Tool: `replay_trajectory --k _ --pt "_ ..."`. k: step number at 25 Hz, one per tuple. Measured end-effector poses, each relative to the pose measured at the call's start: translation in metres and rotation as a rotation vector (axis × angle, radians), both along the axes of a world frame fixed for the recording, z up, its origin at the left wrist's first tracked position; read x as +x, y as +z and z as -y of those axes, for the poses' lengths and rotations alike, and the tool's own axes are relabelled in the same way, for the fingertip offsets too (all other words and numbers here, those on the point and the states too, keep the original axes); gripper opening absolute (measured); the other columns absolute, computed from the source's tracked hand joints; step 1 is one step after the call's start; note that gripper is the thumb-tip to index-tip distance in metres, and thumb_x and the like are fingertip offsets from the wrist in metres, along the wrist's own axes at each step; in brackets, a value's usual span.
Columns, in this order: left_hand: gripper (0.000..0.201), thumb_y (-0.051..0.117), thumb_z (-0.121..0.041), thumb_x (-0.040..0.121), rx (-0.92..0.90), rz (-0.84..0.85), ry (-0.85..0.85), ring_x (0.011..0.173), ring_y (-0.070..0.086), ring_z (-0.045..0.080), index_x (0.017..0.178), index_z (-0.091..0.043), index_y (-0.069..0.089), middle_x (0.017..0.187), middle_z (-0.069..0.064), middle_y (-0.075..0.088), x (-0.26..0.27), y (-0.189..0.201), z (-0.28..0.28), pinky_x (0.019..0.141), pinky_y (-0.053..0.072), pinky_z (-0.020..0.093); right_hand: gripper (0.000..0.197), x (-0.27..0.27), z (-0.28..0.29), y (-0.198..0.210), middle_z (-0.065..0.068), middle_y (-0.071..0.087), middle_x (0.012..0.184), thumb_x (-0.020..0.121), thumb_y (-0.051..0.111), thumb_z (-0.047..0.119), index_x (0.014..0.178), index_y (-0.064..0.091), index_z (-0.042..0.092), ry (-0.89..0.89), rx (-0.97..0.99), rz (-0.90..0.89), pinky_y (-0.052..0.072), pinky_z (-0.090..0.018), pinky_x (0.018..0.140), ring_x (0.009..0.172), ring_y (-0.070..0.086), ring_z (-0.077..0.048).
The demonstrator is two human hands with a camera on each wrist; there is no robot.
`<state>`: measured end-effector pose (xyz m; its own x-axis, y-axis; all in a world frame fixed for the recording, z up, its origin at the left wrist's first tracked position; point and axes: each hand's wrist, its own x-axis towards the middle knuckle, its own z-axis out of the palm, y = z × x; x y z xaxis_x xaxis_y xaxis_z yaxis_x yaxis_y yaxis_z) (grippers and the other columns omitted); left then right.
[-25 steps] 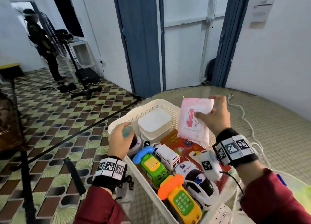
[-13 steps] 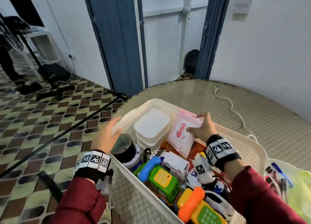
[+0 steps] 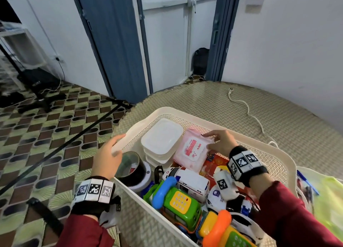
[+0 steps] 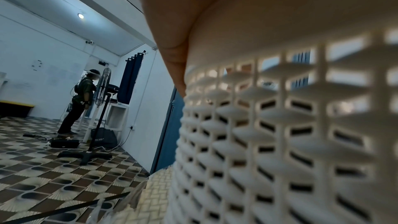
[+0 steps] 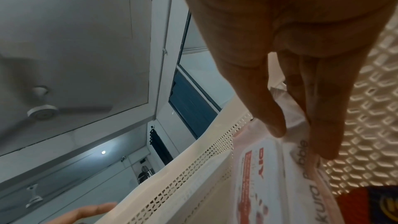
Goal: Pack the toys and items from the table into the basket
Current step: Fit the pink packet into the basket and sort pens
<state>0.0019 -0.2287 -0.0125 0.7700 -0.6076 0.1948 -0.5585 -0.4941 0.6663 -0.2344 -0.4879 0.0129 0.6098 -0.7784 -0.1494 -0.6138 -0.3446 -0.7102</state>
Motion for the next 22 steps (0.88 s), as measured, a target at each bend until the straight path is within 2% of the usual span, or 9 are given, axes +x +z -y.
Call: replay_trajectory --k 1,3,5,7,9,12,16,18,22 --pt "0.055 0.05 0.004 0.084 0.01 -0.003 0.003 0.082 0.058 0.027 0.125 -0.032 0.056 0.105 0.008 0.064 0.0 0.0 0.0 0.071 0.046 0.033 0.041 0.0 0.0 0.005 0.007 0.055 0.077 0.076 0.066 -0.003 0.112 0.067 0.016 0.011 -0.048 -0.053 0.051 -0.023 0.061 0.068 0.054 -0.013" --pt "0.058 0.048 0.006 0.083 0.016 -0.003 0.012 0.08 0.057 0.026 0.125 -0.033 0.056 0.105 0.008 0.064 0.001 0.001 0.001 0.069 0.043 0.031 0.039 0.001 -0.001 0.019 0.0 0.063 0.096 0.082 0.061 0.005 0.117 0.063 0.022 0.006 -0.259 -0.186 0.05 -0.028 0.076 0.089 0.06 -0.019" --pt "0.059 0.048 0.007 0.083 0.014 -0.003 0.015 0.08 0.057 0.026 0.125 -0.034 0.057 0.105 0.007 0.064 0.001 0.0 0.002 0.067 0.041 0.03 0.038 0.008 0.0 0.032 -0.004 0.061 0.114 0.084 0.063 0.013 0.12 0.06 0.024 0.089 -0.436 -0.204 0.043 -0.03 0.089 0.106 0.056 -0.021" --pt "0.059 0.048 0.007 0.084 0.01 -0.02 0.014 0.078 0.057 0.026 0.125 -0.035 0.056 0.105 0.007 0.065 0.003 -0.002 0.002 0.066 0.042 0.03 0.046 0.021 -0.001 0.032 -0.003 0.057 0.126 0.082 0.07 0.023 0.125 0.057 0.024 0.305 -0.405 -0.236 0.038 -0.028 0.094 0.114 0.051 -0.019" --pt "0.059 0.048 0.006 0.084 -0.007 -0.039 0.011 0.074 0.058 0.025 0.125 -0.036 0.056 0.106 0.007 0.065 0.004 -0.004 0.001 0.064 0.043 0.03 0.061 0.033 -0.005 0.015 -0.002 0.052 0.134 0.077 0.075 0.028 0.133 0.05 0.024 0.457 -0.238 -0.375 0.035 -0.03 0.101 0.122 0.046 -0.02" --pt "0.06 0.047 0.004 0.084 -0.035 -0.05 0.003 0.064 0.058 0.024 0.124 -0.039 0.056 0.105 0.007 0.066 0.005 -0.006 0.001 0.06 0.049 0.033 0.068 0.043 -0.003 -0.013 -0.005 0.049 0.133 0.074 0.078 0.032 0.135 0.048 0.025 0.538 -0.242 -0.598 0.032 -0.033 0.104 0.125 0.039 -0.025" --pt "0.061 0.046 0.004 0.085 -0.029 -0.078 0.009 0.065 0.056 0.025 0.124 -0.042 0.054 0.108 0.005 0.064 0.008 -0.008 0.001 0.057 0.048 0.032 0.065 0.05 -0.003 -0.018 -0.006 0.048 0.122 0.071 0.079 0.038 0.129 0.052 0.024 0.564 -0.312 -0.546 0.032 -0.033 0.1 0.119 0.036 -0.025" --pt "0.061 0.046 0.004 0.085 -0.036 -0.081 0.008 0.064 0.054 0.023 0.124 -0.043 0.054 0.109 0.003 0.064 0.008 -0.009 0.001 0.056 0.045 0.03 0.07 0.051 -0.005 -0.021 -0.006 0.046 0.125 0.068 0.081 0.039 0.13 0.051 0.027 0.61 -0.275 -0.576 0.032 -0.034 0.101 0.12 0.038 -0.026" --pt "0.062 0.046 0.004 0.085 -0.032 -0.09 -0.004 0.066 0.057 0.027 0.123 -0.044 0.053 0.113 -0.002 0.061 0.008 -0.007 0.0 0.058 0.054 0.038 0.082 0.053 -0.003 -0.028 -0.005 0.042 0.129 0.063 0.082 0.047 0.135 0.046 0.032 0.623 -0.292 -0.632 0.035 -0.039 0.104 0.12 0.04 -0.027"
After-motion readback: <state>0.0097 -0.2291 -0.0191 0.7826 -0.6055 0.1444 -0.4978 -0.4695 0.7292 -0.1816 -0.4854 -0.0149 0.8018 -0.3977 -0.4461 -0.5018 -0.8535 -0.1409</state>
